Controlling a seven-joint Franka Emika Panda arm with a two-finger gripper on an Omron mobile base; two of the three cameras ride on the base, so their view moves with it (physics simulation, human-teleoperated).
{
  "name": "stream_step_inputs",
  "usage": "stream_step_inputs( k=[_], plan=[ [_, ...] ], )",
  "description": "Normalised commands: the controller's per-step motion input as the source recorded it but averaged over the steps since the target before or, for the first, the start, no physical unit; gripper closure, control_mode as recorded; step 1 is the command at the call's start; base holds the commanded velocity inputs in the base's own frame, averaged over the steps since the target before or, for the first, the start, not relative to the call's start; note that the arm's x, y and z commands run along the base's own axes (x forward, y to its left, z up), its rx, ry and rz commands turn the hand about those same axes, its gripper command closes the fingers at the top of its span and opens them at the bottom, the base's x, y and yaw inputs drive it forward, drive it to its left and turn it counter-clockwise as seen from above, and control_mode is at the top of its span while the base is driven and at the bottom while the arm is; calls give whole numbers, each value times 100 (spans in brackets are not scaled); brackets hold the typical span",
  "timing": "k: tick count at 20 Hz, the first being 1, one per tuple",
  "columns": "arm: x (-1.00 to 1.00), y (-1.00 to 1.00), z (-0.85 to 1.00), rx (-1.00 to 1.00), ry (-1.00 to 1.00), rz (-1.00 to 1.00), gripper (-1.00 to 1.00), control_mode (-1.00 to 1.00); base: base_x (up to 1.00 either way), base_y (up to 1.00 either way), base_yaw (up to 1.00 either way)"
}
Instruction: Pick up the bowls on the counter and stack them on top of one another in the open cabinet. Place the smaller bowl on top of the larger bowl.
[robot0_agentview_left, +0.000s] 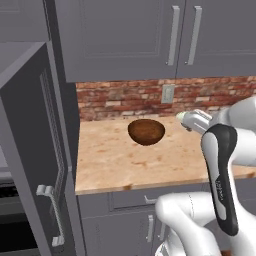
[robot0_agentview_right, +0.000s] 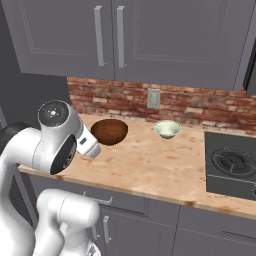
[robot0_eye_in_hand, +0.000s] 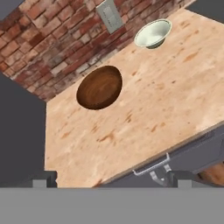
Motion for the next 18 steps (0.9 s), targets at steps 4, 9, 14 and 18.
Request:
stream_step_inputs(
  k=[4,9,14,18],
  plan=[
    [28,0,-3,6,-3,-11,-100,-100,0,0,0],
    [33,-2,-5,7,0,-4,-100,-100,0,0,0],
    [29,-4,-16,6,0,0,-100,-100,0,0,0],
    [26,-4,-17,7,-1,0,-100,-100,0,0,0]
  ],
)
